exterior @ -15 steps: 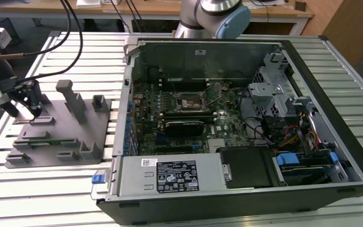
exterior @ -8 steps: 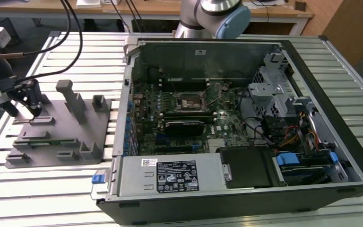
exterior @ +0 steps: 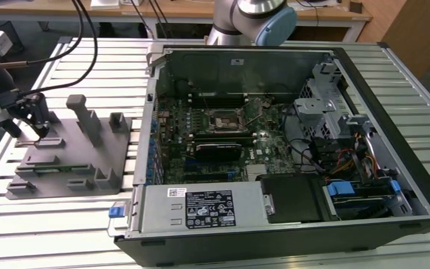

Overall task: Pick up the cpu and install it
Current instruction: 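Pick up the cpu and move it towards the insertion slot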

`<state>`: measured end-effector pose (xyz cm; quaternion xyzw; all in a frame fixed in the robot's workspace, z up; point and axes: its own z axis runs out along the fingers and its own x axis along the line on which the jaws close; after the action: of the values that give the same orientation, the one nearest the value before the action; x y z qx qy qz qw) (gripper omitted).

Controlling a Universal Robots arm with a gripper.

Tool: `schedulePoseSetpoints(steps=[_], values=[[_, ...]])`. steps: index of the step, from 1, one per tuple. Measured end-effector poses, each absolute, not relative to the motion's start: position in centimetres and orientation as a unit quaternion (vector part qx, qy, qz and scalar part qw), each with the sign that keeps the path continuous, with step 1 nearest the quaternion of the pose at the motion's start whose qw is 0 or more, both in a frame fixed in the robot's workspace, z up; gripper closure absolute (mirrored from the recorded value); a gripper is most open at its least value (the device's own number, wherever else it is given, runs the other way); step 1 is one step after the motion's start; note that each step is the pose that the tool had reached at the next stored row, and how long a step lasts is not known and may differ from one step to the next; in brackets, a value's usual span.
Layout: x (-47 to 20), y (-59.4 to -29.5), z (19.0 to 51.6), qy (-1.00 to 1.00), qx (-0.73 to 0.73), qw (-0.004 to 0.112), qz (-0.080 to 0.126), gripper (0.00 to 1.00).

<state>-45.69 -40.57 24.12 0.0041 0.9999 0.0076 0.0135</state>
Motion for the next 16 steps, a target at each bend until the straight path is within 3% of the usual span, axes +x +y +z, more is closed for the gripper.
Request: schedulePoseSetpoints(steps=[16], values=[[-45.69,-40.57,24.42,1.0,0.004,0.013,0.008,0.47]])
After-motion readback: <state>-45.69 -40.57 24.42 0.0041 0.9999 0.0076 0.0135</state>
